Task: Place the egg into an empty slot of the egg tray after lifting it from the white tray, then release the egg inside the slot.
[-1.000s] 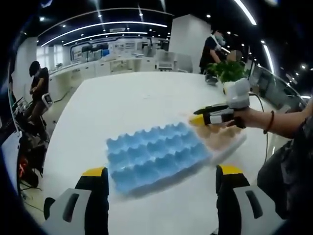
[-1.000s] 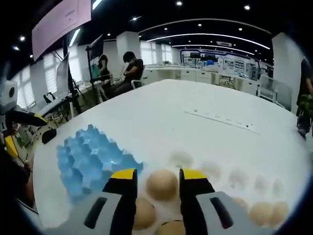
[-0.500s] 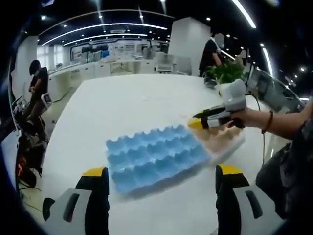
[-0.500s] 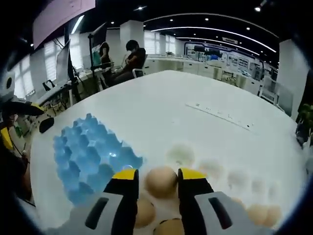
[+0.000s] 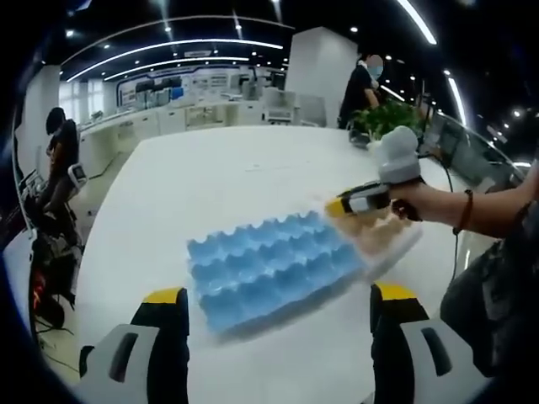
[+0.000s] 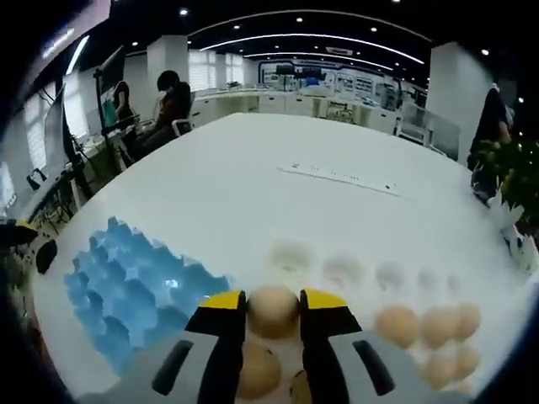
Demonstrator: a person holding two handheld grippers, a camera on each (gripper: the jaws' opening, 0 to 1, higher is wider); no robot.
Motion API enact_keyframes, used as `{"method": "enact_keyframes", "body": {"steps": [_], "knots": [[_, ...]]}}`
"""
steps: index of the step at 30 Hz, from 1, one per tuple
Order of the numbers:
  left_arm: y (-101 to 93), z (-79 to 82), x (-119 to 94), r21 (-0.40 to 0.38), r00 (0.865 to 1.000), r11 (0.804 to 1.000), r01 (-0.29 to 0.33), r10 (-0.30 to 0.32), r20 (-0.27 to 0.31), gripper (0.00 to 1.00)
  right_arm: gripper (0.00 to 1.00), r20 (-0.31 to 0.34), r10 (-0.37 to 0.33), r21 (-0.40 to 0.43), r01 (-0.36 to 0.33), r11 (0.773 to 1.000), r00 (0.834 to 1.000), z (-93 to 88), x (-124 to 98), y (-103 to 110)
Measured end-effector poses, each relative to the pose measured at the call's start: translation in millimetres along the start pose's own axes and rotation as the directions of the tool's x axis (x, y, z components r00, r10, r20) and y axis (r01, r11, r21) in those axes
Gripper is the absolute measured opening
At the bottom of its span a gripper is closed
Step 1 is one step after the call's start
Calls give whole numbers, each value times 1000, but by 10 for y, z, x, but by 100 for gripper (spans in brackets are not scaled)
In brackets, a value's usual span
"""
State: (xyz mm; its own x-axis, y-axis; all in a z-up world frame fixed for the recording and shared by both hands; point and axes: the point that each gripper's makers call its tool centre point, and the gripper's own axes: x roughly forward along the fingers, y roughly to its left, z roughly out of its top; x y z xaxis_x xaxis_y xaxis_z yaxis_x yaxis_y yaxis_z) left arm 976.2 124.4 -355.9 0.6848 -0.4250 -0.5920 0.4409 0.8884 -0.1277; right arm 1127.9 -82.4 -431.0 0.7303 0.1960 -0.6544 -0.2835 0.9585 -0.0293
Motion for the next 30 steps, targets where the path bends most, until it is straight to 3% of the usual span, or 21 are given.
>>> {"method": "enact_keyframes", "body": {"steps": [6,18,24,30], "knots": [[75,7,-19,10,1000,1000,14,-14,7,90,27,-29,-74,110,77,991,997,-18,28,-32],[160,-4,7,30,999,999,32,-33,18,89,26,-31,-54,193,59,979,998,-33,7,-66],[185,8,53,32,999,999,44,-45,28,89,25,59,-12,272,-4,962,998,-19,-45,-83],[212,43,89,36,998,998,42,-43,35,89,25,146,16,233,-50,971,989,105,-111,-67]]}}
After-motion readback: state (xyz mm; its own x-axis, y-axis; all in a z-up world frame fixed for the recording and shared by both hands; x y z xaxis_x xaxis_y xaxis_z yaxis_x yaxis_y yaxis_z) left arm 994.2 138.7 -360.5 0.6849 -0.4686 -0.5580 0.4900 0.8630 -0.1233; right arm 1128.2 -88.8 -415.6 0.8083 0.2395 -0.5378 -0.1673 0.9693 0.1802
